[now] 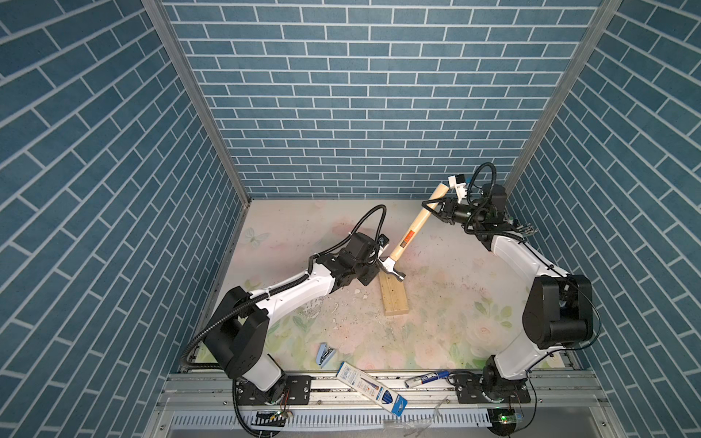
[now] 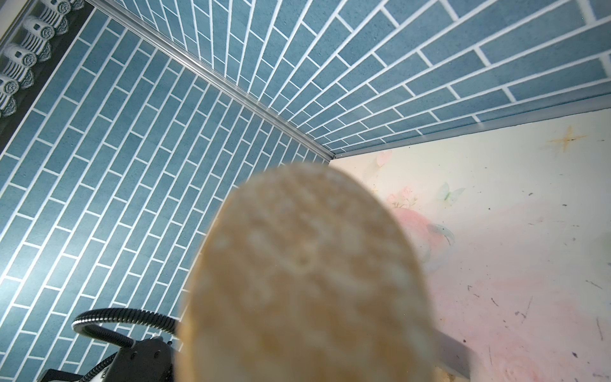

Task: Use a claw hammer to pull out a nail
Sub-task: Pick up the nail with the hammer.

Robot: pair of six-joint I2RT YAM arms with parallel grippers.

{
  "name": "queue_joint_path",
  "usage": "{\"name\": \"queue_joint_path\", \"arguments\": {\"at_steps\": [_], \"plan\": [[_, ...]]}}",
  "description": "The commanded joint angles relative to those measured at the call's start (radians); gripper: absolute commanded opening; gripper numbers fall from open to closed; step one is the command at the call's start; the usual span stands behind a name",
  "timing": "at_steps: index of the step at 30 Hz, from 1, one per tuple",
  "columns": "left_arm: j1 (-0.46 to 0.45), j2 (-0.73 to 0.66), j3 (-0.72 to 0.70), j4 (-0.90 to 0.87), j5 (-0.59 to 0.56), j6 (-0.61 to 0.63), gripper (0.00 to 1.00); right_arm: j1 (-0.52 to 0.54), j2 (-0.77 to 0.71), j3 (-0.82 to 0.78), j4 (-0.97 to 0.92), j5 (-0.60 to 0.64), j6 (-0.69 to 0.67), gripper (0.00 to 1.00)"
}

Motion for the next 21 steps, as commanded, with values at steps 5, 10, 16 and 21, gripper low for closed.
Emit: {"name": "queue_joint_path", "arguments": {"at_steps": [5, 10, 16, 21], "plan": [[-0.005, 0.016, 0.051, -0.006, -0.011, 0.013, 0.09, 0.003, -0.042, 0.019, 0.046, -0.065, 0.164, 0.00], [-0.005, 0.016, 0.062, -0.010, -0.008, 0.018, 0.01, 0.004, -0.042, 0.019, 0.047, -0.065, 0.164, 0.00], [-0.005, 0.019, 0.072, -0.006, -0.008, 0.020, 0.01, 0.003, -0.040, 0.018, 0.047, -0.063, 0.164, 0.00], [-0.005, 0.022, 0.080, -0.007, -0.043, 0.003, 0.00, 0.004, -0.041, 0.015, 0.048, -0.063, 0.164, 0.00]]}}
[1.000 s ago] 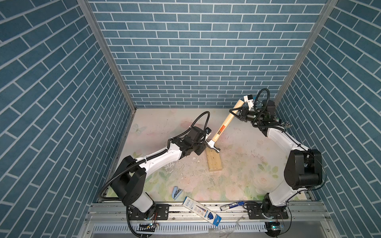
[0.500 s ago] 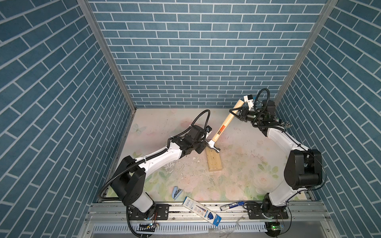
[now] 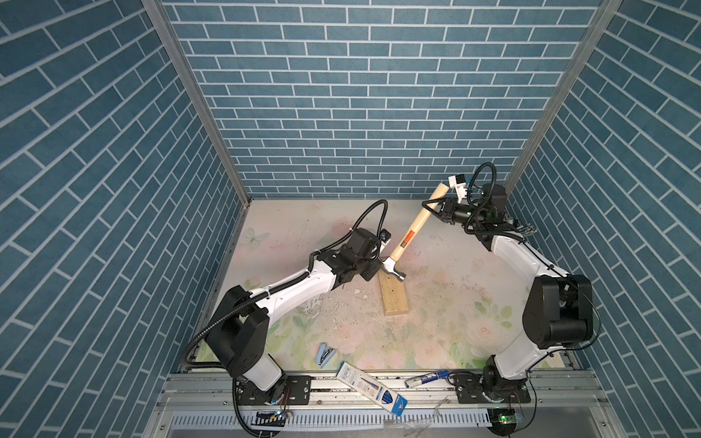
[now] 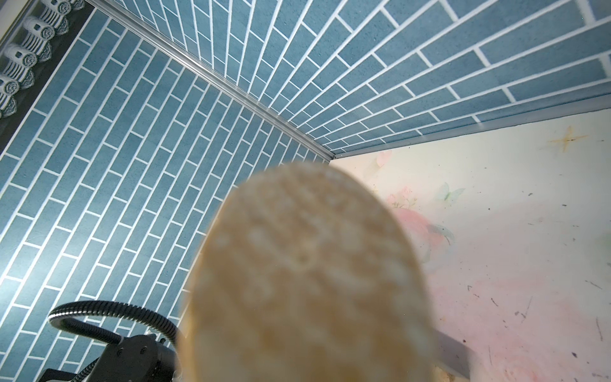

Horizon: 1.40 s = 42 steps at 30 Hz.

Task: Use a claw hammer to pull out a nail
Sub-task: Pick up the nail with the hammer.

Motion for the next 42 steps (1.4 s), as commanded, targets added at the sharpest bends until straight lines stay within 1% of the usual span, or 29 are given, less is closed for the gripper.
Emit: {"name": "queue_joint_path", "arguments": {"at_steps": [1, 8, 13, 22, 24, 27, 31, 35, 42], "plan": [[-0.005, 0.004, 0.030, 0.003, -0.035, -0.005, 0.00, 0.004, -0.041, 0.015, 0.048, -0.062, 0.164, 0.00], [0.013, -0.056, -0.010, 0.048, -0.054, -0.042, 0.00, 0.005, -0.042, 0.016, 0.047, -0.062, 0.163, 0.00], [0.061, -0.071, -0.029, 0.019, -0.080, -0.101, 0.00, 0.004, -0.046, 0.017, 0.036, -0.058, 0.157, 0.00], [0.142, -0.107, -0.112, -0.029, -0.083, -0.223, 0.00, 0.007, -0.055, 0.035, -0.027, -0.038, 0.116, 0.00], [0.164, -0.110, -0.135, -0.040, -0.070, -0.256, 0.00, 0.011, -0.057, 0.051, -0.081, -0.021, 0.081, 0.00], [0.196, -0.109, -0.170, -0.056, -0.051, -0.300, 0.00, 0.031, -0.066, 0.087, -0.210, 0.014, -0.016, 0.00], [0.222, -0.093, -0.208, -0.065, -0.028, -0.339, 0.00, 0.047, -0.079, 0.110, -0.262, 0.048, -0.047, 0.00], [0.231, -0.063, -0.227, -0.062, -0.003, -0.361, 0.00, 0.068, -0.102, 0.160, -0.402, 0.126, -0.138, 0.00], [0.236, 0.010, -0.233, -0.027, 0.030, -0.401, 0.00, 0.116, -0.156, 0.216, -0.563, 0.254, -0.242, 0.00]]}}
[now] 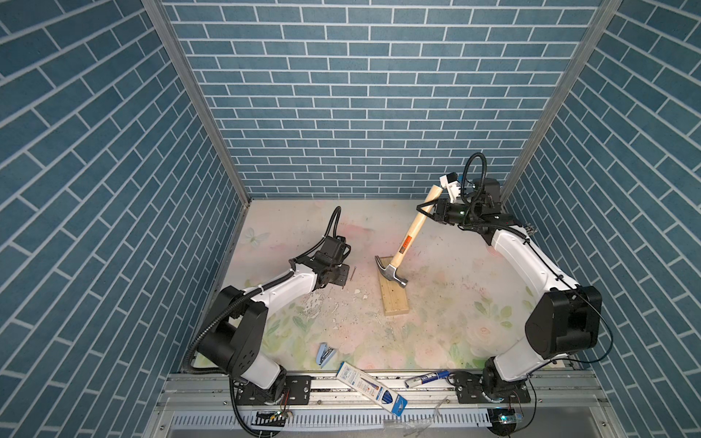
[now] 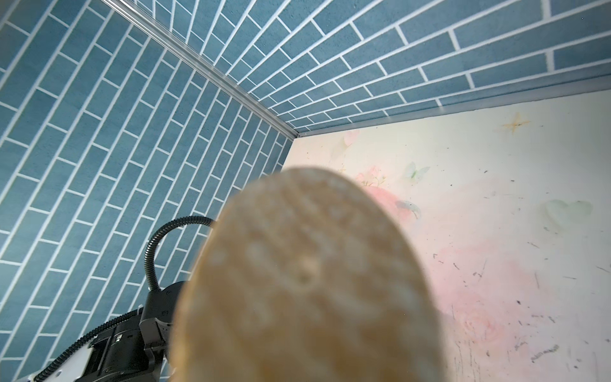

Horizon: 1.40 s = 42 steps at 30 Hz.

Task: Use a claw hammer to pull out a nail
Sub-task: Pick up the nail with the hammer, then place the nail at the center of the board.

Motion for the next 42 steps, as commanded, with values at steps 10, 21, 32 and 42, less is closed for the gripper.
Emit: {"name": "queue_joint_path", "arguments": {"at_steps": [10, 21, 32, 42], "plan": [[0.010, 0.101, 0.007, 0.026, 0.015, -0.079, 0.00, 0.108, -0.144, 0.131, -0.280, 0.255, -0.100, 0.00], [0.027, 0.147, 0.027, 0.022, 0.030, -0.087, 0.00, 0.163, -0.149, 0.156, -0.332, 0.339, -0.141, 0.00], [0.029, 0.171, 0.032, 0.032, 0.041, -0.096, 0.12, 0.174, -0.143, 0.159, -0.333, 0.344, -0.144, 0.00], [0.029, 0.150, 0.035, 0.013, 0.032, -0.099, 0.23, 0.175, -0.144, 0.161, -0.331, 0.341, -0.146, 0.00]]}}
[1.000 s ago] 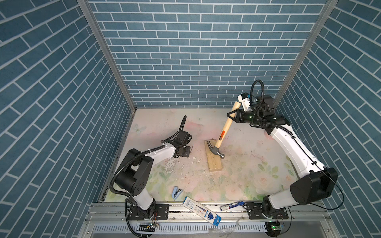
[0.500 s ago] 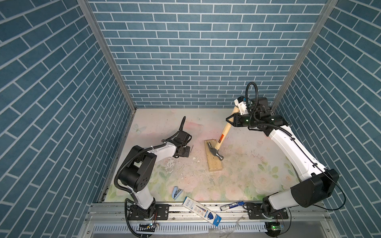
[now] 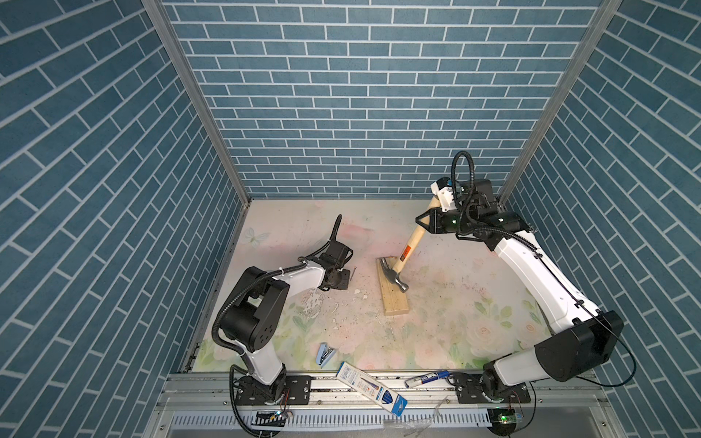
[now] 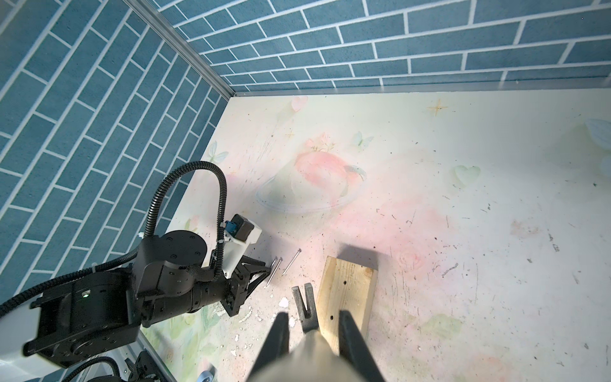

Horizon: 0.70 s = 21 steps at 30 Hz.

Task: Use a claw hammer to pull out a nail
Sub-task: Place the nail at the center of the board.

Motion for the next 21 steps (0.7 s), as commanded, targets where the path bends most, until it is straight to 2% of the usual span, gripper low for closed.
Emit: {"name": "queue_joint_path", "arguments": {"at_steps": [1, 7, 15, 21], "plan": [[0.007, -0.017, 0.024, -0.019, -0.009, -0.016, 0.24, 0.005, -0.037, 0.059, 0.045, -0.040, 0.035, 0.00], [0.006, -0.071, 0.031, -0.033, -0.004, -0.009, 0.27, 0.005, -0.033, 0.061, 0.051, -0.057, 0.038, 0.00], [0.001, -0.195, 0.061, -0.047, 0.026, 0.009, 0.40, 0.007, -0.029, 0.046, 0.079, -0.092, 0.057, 0.00], [-0.064, -0.277, 0.084, -0.020, 0.029, 0.069, 0.46, 0.010, -0.018, 0.034, 0.099, -0.119, 0.069, 0.00]]}}
